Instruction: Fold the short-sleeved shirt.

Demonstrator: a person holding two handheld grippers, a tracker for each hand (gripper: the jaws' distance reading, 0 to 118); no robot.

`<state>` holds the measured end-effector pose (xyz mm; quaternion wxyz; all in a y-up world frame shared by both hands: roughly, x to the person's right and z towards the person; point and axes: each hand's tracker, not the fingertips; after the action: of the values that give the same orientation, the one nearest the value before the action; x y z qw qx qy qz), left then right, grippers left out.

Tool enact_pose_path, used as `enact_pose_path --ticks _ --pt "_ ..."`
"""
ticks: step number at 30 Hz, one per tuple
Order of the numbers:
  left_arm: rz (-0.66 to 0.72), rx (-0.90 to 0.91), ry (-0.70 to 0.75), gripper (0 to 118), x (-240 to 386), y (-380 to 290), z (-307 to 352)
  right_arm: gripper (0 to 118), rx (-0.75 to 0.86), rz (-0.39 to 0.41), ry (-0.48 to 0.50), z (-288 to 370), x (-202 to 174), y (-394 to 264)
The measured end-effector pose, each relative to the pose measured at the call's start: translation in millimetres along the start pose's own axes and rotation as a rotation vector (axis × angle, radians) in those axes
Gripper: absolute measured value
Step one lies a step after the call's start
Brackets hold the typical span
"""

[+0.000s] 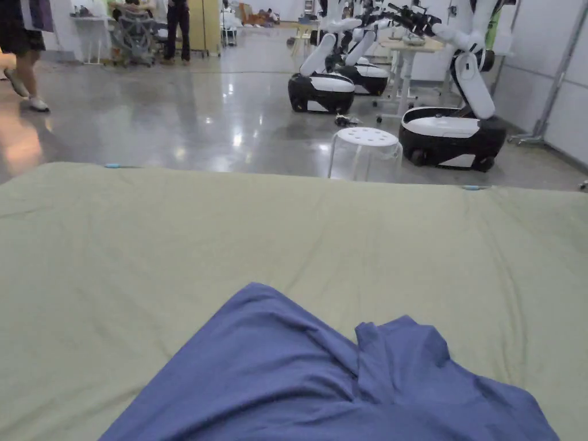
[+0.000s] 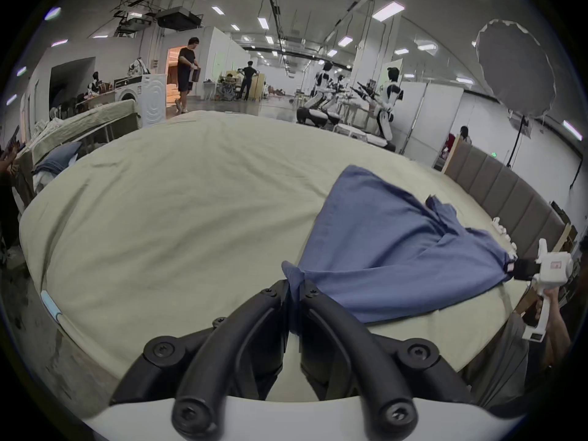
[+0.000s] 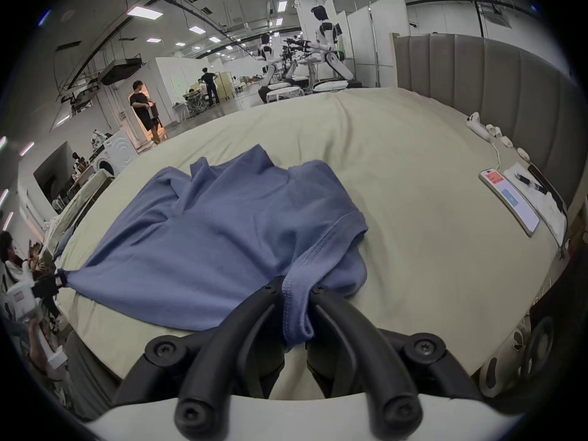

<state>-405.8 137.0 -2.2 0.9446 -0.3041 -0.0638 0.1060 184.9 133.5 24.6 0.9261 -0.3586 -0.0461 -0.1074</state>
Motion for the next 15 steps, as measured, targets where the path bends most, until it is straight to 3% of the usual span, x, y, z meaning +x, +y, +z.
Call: enact_pose_path --ticks 1,2,3,4,7,11,15 --pt "-0.002 -0.020 0.012 24 -1 3 -2 20 -0.019 0.007 -0.009 -4 0 0" --pt "-0.024 -0.033 0.084 40 -1 4 -3 42 -0.057 0.019 -0.041 -9 4 1" --pt "-0.035 -0.022 0.091 54 0 5 0 84 -0.052 0.020 -0.050 -8 5 0" --pt "-0.037 -0.021 0.066 54 1 7 5 101 -0.047 0.020 -0.047 -6 8 0" --pt "-0.122 0.086 0.083 54 17 14 37 98 0.073 0.019 -0.025 23 14 1" --pt "-0.181 0.296 0.128 54 44 20 82 99 0.305 0.146 -0.007 66 -2 11" --pt "-0.238 0.437 0.139 54 74 24 109 98 0.452 0.189 0.015 86 -34 23"
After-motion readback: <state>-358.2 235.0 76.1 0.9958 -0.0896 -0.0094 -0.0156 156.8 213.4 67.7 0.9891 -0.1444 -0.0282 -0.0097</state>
